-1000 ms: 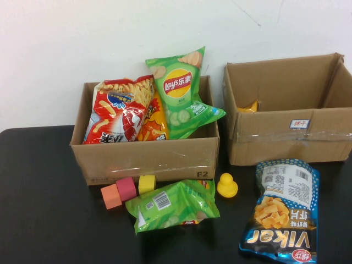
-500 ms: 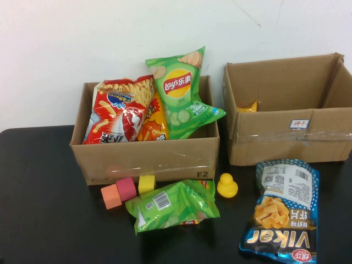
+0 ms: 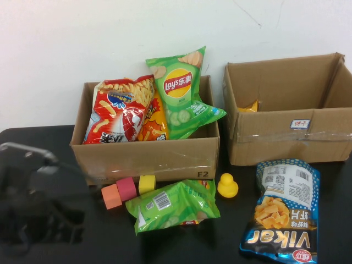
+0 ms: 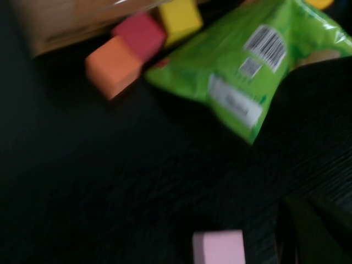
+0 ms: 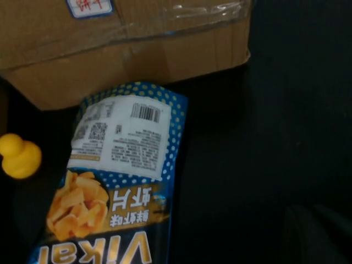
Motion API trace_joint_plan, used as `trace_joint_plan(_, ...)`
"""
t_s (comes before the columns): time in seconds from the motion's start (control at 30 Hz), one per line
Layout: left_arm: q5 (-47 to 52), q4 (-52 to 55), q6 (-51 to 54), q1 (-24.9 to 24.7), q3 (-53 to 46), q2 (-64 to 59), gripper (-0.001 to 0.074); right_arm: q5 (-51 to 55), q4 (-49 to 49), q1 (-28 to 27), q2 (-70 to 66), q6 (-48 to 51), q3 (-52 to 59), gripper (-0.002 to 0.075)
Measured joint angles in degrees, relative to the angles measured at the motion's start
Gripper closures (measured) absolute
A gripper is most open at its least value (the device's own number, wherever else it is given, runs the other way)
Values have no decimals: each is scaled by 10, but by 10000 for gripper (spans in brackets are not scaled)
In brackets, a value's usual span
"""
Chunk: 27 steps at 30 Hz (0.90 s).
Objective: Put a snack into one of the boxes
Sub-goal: Pick up the potato chip
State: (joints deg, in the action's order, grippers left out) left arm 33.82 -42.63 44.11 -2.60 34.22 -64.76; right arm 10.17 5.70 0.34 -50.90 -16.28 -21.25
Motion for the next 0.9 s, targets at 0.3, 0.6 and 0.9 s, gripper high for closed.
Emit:
trace_joint_plan(0.3, -25, -89, 140, -67, 120, -225, 736, 54, -1, 44, -2, 81, 0, 726)
trace_joint_plan(0.6, -70, 216, -50, -244, 196, -320, 713, 55, -1, 73, -26, 101, 0, 726)
trace_joint_plan(0.9, -84, 478, -289, -321, 236, -389, 161, 54, -17, 73, -42, 103, 0, 726)
